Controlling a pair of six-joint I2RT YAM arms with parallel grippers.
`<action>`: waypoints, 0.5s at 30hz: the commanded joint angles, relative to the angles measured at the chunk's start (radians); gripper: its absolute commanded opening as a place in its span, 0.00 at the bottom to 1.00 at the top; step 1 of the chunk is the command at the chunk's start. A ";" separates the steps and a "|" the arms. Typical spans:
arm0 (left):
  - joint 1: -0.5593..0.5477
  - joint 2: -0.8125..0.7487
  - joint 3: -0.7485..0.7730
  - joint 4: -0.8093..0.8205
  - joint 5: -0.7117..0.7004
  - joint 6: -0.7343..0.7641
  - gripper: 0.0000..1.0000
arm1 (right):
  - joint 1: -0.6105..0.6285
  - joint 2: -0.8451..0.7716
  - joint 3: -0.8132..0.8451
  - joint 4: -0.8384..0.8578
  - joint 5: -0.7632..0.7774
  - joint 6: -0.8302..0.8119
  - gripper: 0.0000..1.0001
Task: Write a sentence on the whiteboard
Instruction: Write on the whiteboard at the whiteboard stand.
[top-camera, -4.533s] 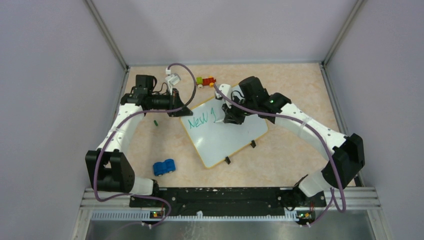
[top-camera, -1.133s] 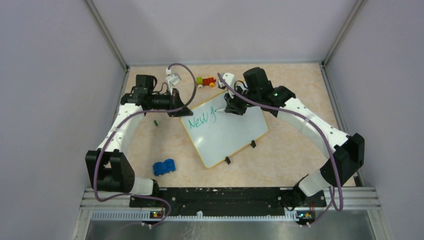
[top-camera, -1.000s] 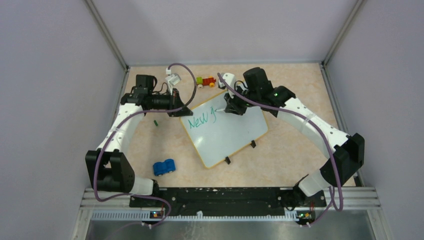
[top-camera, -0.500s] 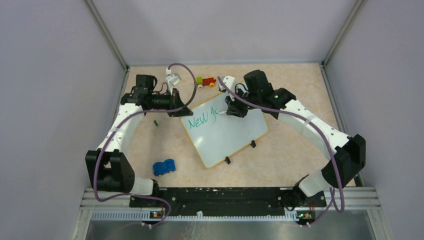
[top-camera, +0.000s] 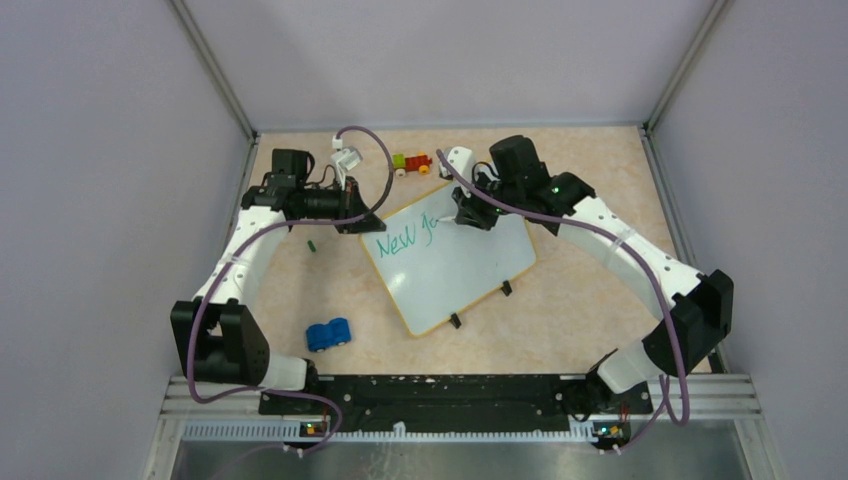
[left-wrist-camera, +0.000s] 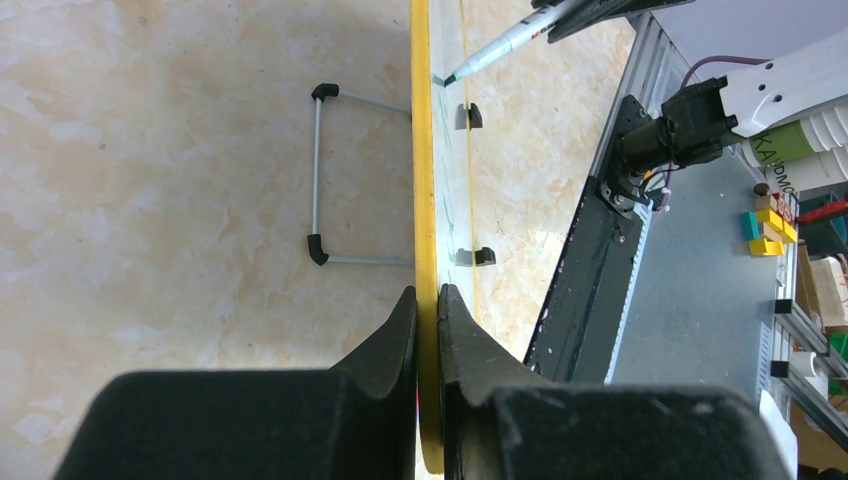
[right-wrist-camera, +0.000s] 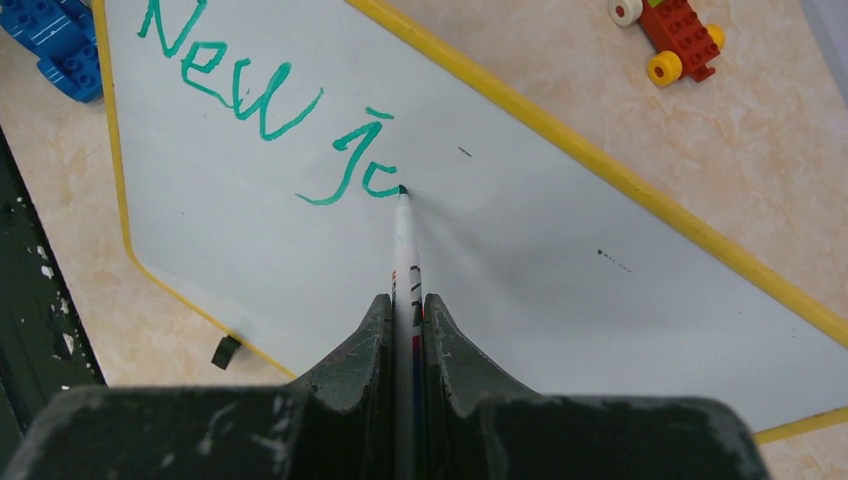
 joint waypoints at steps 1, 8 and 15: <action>-0.024 0.013 0.016 -0.017 -0.001 0.057 0.00 | -0.011 0.005 0.070 0.031 0.035 -0.014 0.00; -0.023 0.015 0.020 -0.020 -0.001 0.060 0.00 | 0.004 0.027 0.080 0.016 0.006 -0.014 0.00; -0.023 0.012 0.017 -0.023 -0.004 0.063 0.00 | 0.025 0.035 0.080 0.004 -0.003 -0.019 0.00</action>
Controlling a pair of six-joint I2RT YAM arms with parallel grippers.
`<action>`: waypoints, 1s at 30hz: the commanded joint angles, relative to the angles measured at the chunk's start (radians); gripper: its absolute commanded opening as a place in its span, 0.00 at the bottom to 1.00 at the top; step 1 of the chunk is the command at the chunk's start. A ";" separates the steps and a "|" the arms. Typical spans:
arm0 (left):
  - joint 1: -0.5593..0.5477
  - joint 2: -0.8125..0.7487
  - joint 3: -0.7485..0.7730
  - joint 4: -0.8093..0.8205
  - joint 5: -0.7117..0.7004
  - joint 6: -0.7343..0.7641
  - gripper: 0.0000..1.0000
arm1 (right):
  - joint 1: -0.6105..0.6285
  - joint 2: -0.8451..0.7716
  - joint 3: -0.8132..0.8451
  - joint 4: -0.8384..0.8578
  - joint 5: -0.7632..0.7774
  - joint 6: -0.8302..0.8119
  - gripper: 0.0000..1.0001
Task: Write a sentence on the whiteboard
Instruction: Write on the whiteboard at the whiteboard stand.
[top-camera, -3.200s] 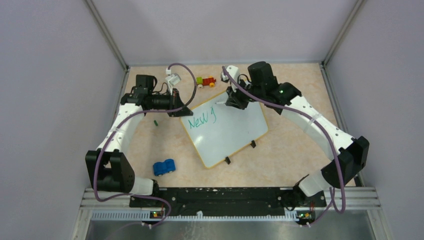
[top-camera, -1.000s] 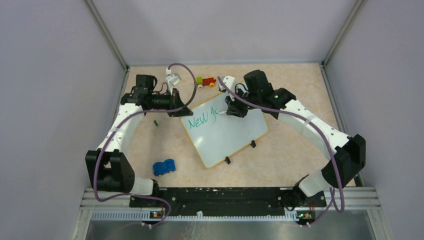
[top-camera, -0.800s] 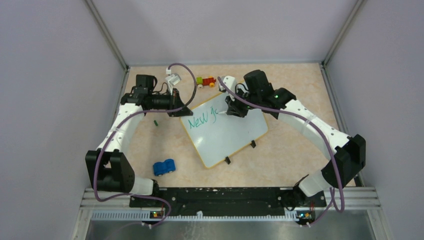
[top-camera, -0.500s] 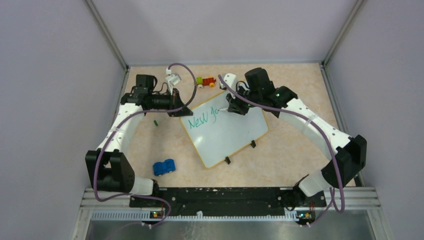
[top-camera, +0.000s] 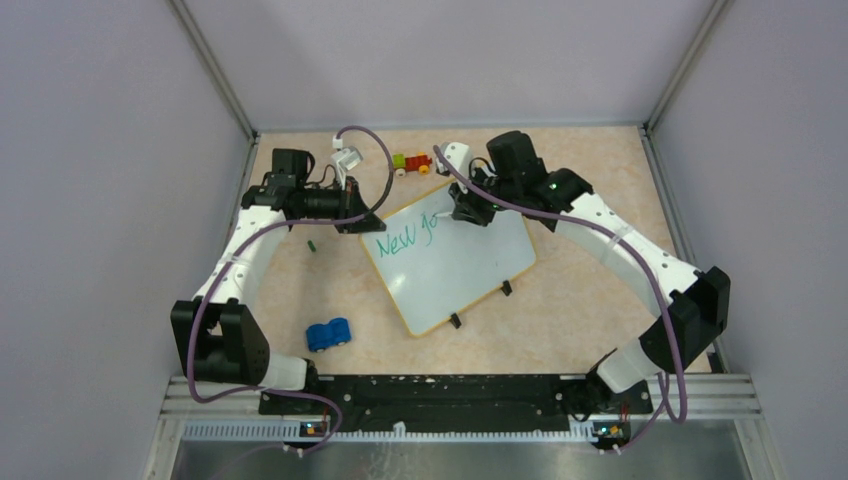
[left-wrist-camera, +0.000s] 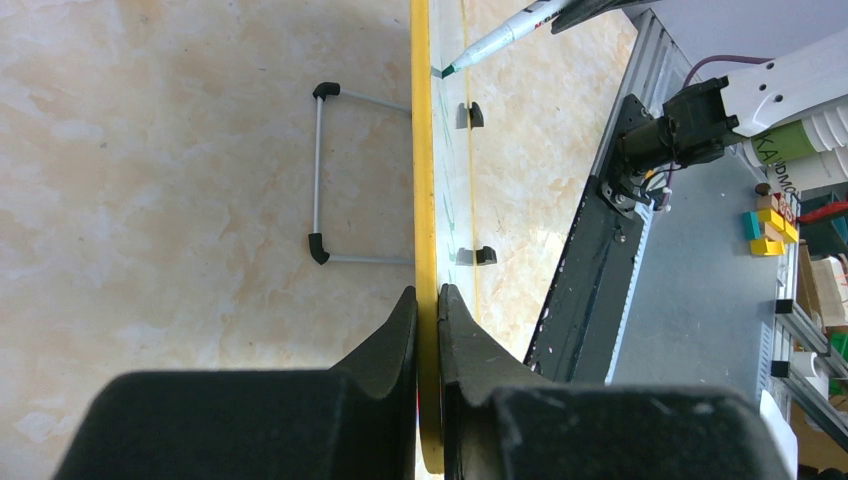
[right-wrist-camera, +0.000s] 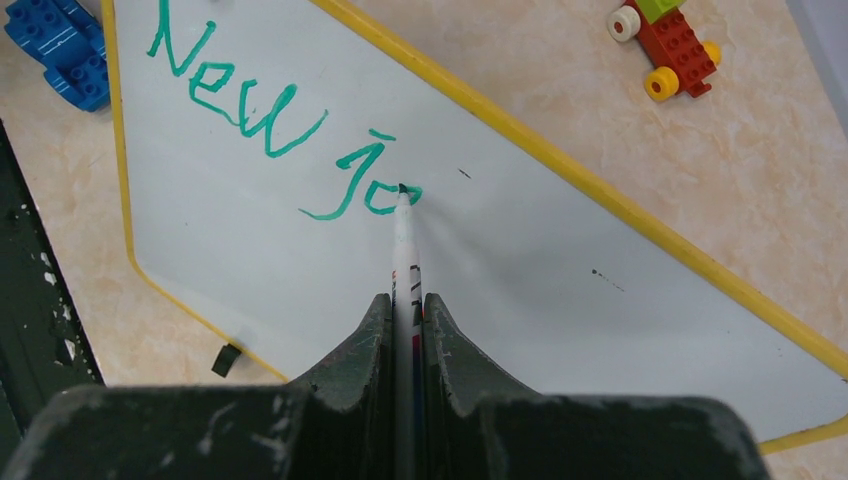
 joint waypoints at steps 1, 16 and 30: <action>-0.023 0.010 0.016 -0.019 0.000 0.061 0.00 | 0.016 0.010 0.041 0.006 -0.008 -0.019 0.00; -0.022 0.007 0.014 -0.019 0.002 0.061 0.00 | -0.066 -0.054 0.027 0.011 -0.081 0.002 0.00; -0.022 0.010 0.015 -0.019 -0.003 0.061 0.00 | -0.065 -0.006 0.038 0.015 -0.090 -0.008 0.00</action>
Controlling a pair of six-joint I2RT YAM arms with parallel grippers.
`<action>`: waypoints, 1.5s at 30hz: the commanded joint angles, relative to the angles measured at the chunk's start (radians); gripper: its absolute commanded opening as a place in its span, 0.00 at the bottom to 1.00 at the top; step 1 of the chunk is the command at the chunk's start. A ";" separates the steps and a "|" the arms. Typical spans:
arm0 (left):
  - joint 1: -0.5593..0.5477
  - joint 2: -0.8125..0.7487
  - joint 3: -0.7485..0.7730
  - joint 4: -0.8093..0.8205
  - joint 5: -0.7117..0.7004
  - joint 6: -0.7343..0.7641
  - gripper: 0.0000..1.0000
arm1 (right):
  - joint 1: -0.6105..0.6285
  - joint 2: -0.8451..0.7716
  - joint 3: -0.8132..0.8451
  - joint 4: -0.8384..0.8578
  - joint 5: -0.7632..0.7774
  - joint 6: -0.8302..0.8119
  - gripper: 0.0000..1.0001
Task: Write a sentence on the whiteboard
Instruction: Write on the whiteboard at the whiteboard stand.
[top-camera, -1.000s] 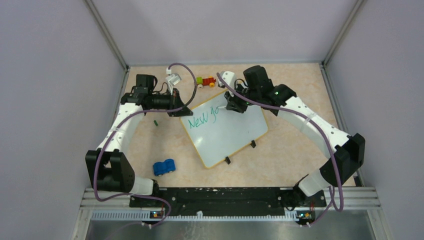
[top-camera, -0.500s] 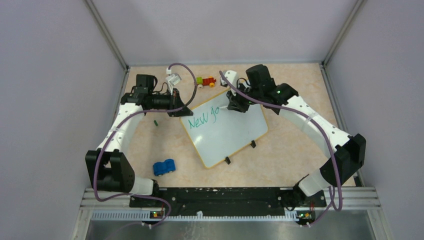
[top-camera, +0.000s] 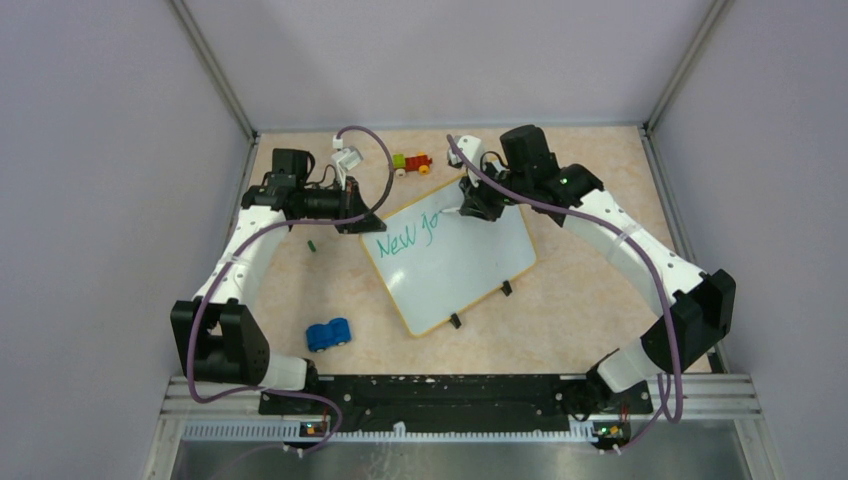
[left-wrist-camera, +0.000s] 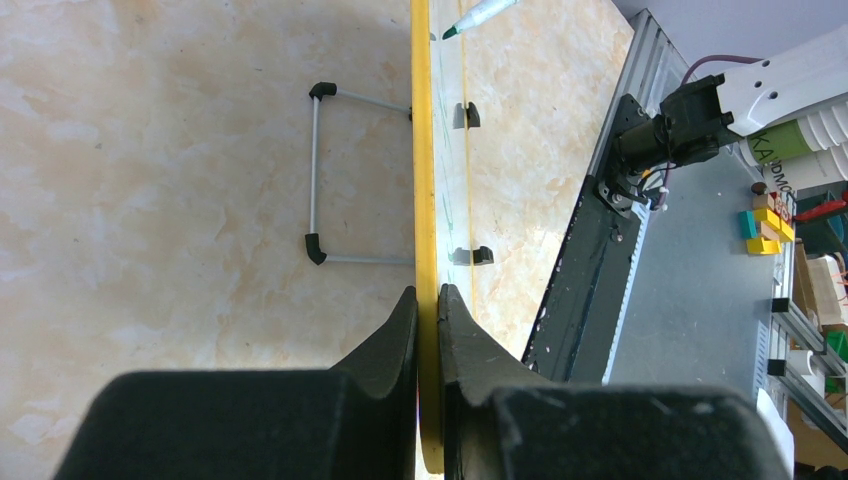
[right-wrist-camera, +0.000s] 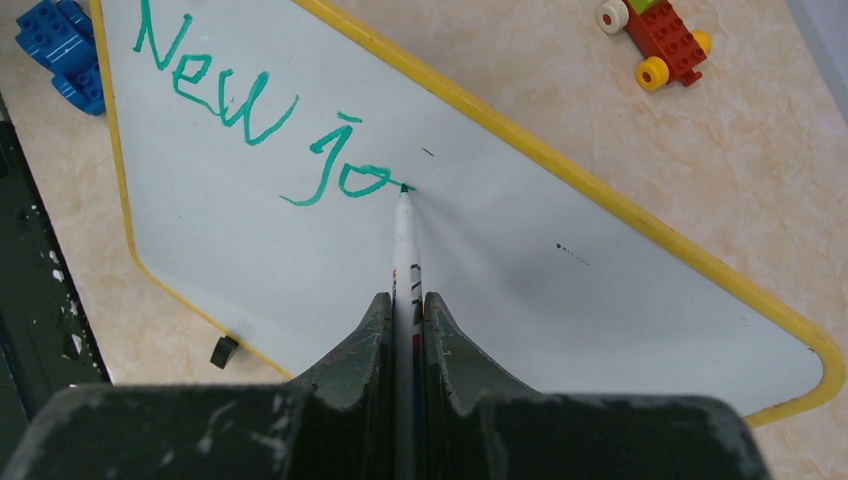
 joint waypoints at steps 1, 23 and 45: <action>-0.022 0.011 0.014 -0.016 -0.008 0.061 0.00 | 0.001 0.007 0.037 0.030 -0.011 -0.003 0.00; -0.021 0.020 0.018 -0.014 -0.002 0.057 0.00 | -0.015 -0.035 -0.090 0.034 0.022 0.004 0.00; -0.022 0.017 0.021 -0.015 -0.006 0.058 0.00 | -0.031 0.027 0.061 0.018 0.053 -0.003 0.00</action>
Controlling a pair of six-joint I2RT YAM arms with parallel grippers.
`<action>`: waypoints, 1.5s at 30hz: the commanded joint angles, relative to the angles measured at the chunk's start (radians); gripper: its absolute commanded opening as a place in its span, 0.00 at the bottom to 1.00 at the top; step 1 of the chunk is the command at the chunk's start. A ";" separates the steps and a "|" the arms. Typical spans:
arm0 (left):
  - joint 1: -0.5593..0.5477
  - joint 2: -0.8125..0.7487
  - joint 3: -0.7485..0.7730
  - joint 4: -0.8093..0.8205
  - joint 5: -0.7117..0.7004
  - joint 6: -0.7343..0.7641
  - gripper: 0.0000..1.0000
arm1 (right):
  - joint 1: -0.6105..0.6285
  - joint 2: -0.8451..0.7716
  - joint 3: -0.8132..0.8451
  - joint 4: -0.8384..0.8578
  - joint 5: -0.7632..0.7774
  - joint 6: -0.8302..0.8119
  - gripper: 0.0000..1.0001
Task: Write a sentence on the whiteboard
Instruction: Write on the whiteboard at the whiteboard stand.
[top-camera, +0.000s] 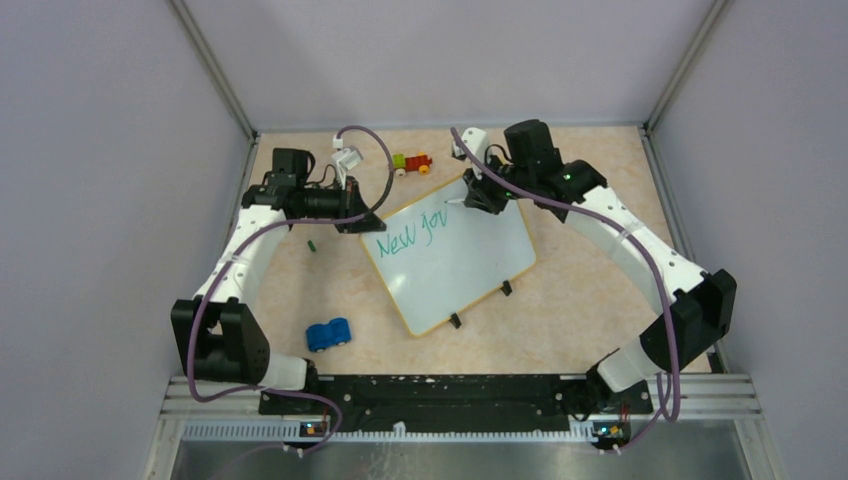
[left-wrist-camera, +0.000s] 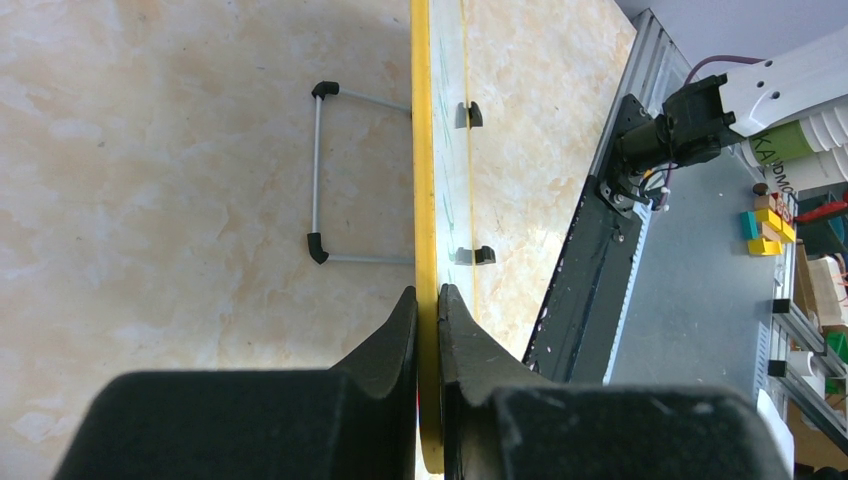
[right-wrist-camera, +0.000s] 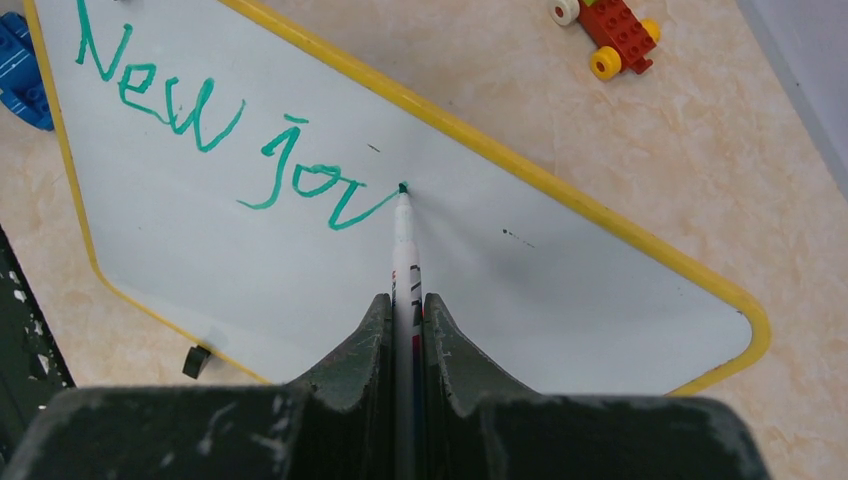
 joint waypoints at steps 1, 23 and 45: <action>-0.022 0.013 0.018 -0.014 -0.002 0.057 0.00 | -0.007 0.017 0.029 0.018 0.002 -0.008 0.00; -0.022 0.013 0.019 -0.016 0.002 0.060 0.00 | 0.010 -0.060 -0.136 -0.003 -0.018 -0.010 0.00; -0.023 0.008 0.019 -0.016 0.001 0.060 0.00 | 0.002 -0.092 -0.032 -0.045 -0.092 0.000 0.00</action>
